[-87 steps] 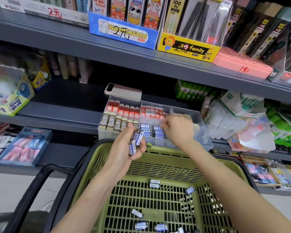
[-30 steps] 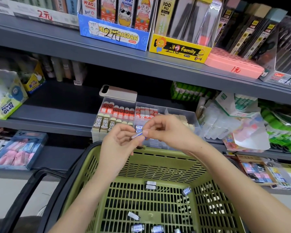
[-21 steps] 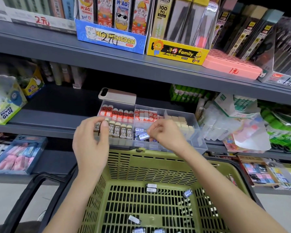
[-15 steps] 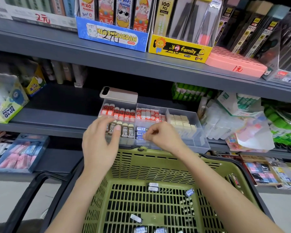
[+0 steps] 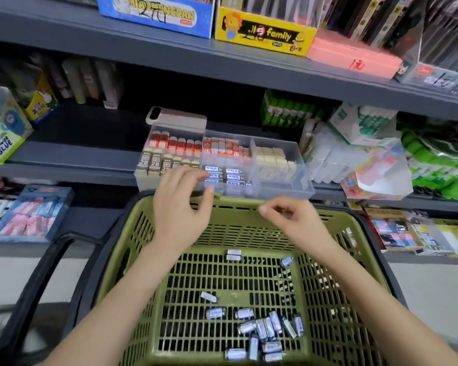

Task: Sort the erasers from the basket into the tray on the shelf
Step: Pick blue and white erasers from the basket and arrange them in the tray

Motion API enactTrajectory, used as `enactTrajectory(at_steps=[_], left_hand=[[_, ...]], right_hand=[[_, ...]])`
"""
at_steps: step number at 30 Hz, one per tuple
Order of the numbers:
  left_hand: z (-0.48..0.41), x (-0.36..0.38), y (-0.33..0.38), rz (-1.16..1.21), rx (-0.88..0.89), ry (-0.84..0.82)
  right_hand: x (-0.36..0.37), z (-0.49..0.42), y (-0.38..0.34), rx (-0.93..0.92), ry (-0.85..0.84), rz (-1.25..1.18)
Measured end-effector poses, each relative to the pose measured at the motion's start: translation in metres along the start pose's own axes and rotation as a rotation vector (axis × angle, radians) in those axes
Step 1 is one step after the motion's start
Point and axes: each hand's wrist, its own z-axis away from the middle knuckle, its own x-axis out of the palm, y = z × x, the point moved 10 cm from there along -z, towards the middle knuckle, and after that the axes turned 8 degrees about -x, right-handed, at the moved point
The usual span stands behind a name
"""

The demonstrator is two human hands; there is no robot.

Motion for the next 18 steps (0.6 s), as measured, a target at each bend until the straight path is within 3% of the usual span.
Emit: enactTrajectory(at_steps=[3,6,8,11,18], left_hand=[[0.039,0.054,0.011,0.038,0.096,-0.267],[0.098,0.129,-0.006,-0.110,0.151,-0.679],[0.132,0.164,-0.033,-0.230,0.146,-0.853],[0.152,0.192,-0.069,-0.379,0.091,-0.916],[0.162,0.225,-0.075,-0.530,0.139,-0.865]], right_hand=[[0.007,0.042,0.085,0.279,-0.082,0.046],[0.006,0.080,0.167,0.536,-0.015,0.124],[0.009,0.097,0.202,0.652,0.059,0.113],[0.017,0.100,0.221,0.660,0.083,0.200],[0.044,0.095,0.234,0.576,-0.101,0.484]])
